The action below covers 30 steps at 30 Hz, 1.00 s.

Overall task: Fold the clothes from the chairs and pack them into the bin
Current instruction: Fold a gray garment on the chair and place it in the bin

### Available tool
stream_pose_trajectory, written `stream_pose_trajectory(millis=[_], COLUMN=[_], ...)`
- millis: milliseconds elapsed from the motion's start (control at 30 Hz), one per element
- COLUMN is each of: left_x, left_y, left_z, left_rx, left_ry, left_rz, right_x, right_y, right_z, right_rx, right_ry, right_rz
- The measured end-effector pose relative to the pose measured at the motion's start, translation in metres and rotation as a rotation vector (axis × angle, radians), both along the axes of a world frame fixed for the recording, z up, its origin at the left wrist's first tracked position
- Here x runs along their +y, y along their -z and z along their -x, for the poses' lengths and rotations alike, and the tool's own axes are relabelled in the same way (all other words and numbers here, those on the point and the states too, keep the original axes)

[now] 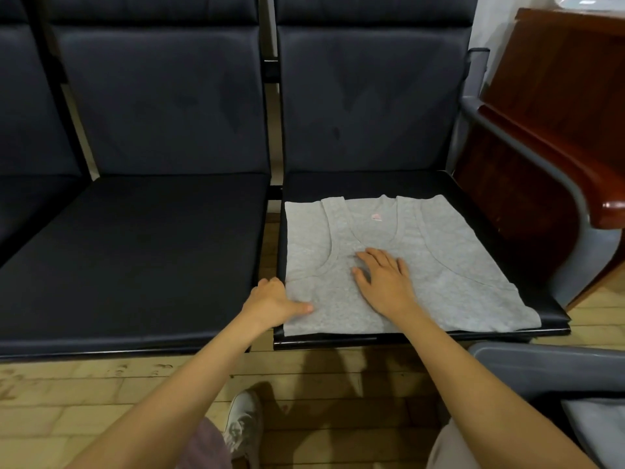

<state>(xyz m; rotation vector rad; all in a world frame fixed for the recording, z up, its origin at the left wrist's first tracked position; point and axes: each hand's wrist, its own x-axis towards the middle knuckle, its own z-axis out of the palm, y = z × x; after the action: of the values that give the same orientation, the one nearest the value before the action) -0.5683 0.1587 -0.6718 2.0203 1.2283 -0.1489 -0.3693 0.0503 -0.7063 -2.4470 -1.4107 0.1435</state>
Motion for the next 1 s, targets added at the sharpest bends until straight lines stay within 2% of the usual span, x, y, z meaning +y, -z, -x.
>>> stream_pose_trajectory(millis=[100,200,300,433,533,667,800,900,1000], left_x=[0.0,0.003,0.011,0.019,0.027,0.031,0.027,0.014,-0.012], left_y=[0.002,-0.002,-0.008,-0.014,-0.016,-0.014,-0.017,-0.028,-0.037], left_z=[-0.001,-0.001,0.006,0.015,0.018,0.018,0.01,-0.003,-0.027], left_rx=[-0.154,-0.214,-0.222,-0.259,-0.29,-0.356,-0.441,-0.527,-0.579], left_ry=[-0.058,-0.095,-0.125,-0.147,-0.181,-0.24,-0.31,-0.301,-0.193], left_rz=[0.122,0.207,0.252,0.336,0.429,0.516,0.429,0.381,0.391], right_x=[0.018,0.066,0.132,0.195,0.216,0.216,0.192,0.169,0.147], right_y=[-0.012,-0.03,-0.04,-0.031,-0.02,-0.023,-0.046,-0.059,-0.062], right_z=[0.0,0.009,0.021,0.028,0.03,0.029,0.013,-0.019,-0.06], right_rx=[-0.012,0.144,0.261,0.184,0.145,0.193,0.515,0.5,0.453], right_ry=[-0.017,-0.154,-0.267,-0.271,-0.212,-0.187,-0.194,-0.175,-0.106], right_rz=[-0.056,-0.122,0.03,0.291,0.367,0.306,-0.003,-0.139,-0.111])
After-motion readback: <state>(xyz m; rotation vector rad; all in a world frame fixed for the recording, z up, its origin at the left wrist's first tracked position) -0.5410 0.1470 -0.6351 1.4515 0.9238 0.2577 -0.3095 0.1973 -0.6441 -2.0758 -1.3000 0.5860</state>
